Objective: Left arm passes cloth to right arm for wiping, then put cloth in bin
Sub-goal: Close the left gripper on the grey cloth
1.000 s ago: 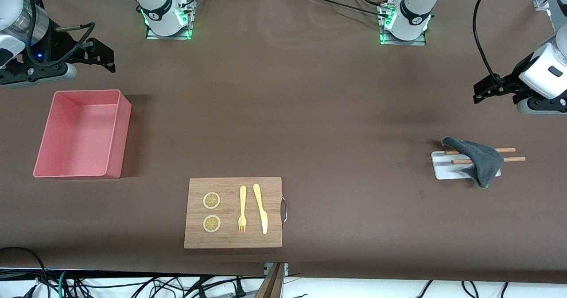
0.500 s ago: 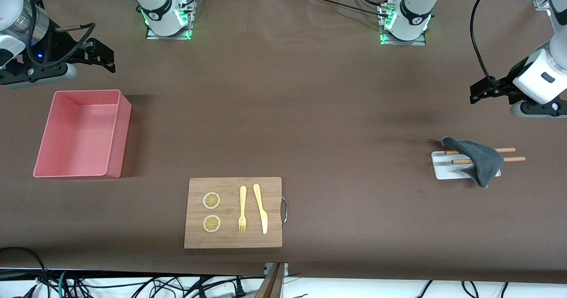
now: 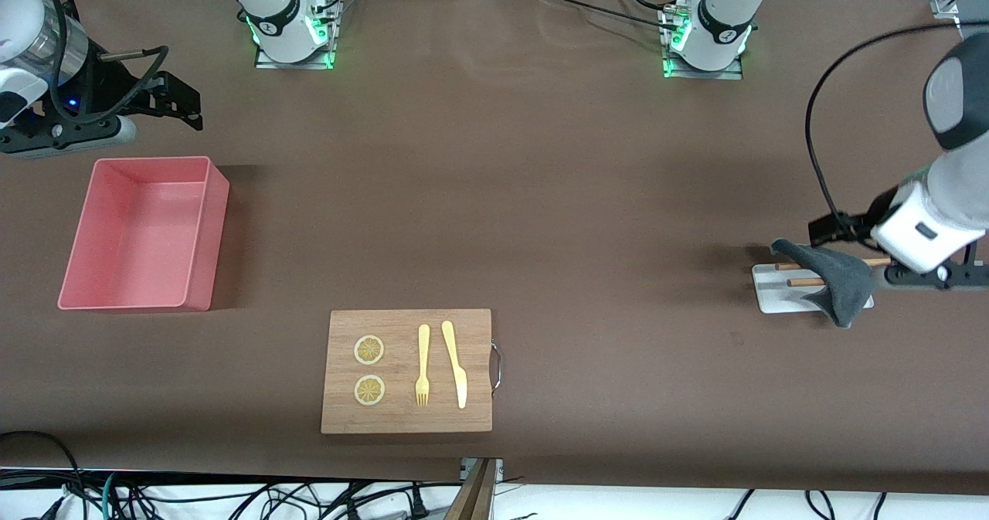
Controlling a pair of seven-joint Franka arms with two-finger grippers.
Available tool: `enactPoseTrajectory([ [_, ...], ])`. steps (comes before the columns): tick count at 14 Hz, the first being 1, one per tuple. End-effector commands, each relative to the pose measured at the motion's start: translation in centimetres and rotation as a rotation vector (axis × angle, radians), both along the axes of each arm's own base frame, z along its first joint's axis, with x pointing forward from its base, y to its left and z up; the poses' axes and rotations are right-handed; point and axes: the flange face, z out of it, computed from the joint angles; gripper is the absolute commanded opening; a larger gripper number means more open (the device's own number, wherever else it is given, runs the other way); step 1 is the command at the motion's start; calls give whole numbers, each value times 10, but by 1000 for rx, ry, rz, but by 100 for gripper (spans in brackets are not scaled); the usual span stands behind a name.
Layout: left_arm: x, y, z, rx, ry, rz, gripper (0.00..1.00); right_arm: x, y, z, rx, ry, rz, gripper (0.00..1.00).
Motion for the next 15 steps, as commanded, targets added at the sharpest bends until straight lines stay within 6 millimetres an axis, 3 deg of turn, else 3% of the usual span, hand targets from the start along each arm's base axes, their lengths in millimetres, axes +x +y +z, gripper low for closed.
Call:
enactPoseTrajectory([
  [1, 35, 8, -13, 21, -93, -28, 100, 1, -2, 0, 11, -4, 8, 100],
  [3, 44, 26, -30, 22, -110, -6, 100, 0, -1, -3, 8, 3, 9, 100],
  [5, 54, 37, -61, 25, -105, 6, 100, 0, -2, -6, 4, 10, 9, 100],
  [7, 60, 54, -112, 31, -45, 27, 100, 0, -3, -10, 0, 19, 8, 100],
  [9, 66, 71, -142, 102, -39, 15, 100, 1, -3, -10, 1, 10, 7, 100],
  [13, 64, 83, -205, 268, 52, -38, 100, 3, -2, -12, 1, 1, 9, 100],
  [15, 60, 104, -236, 267, 92, -15, 100, 3, -2, -12, 1, 2, 10, 100],
])
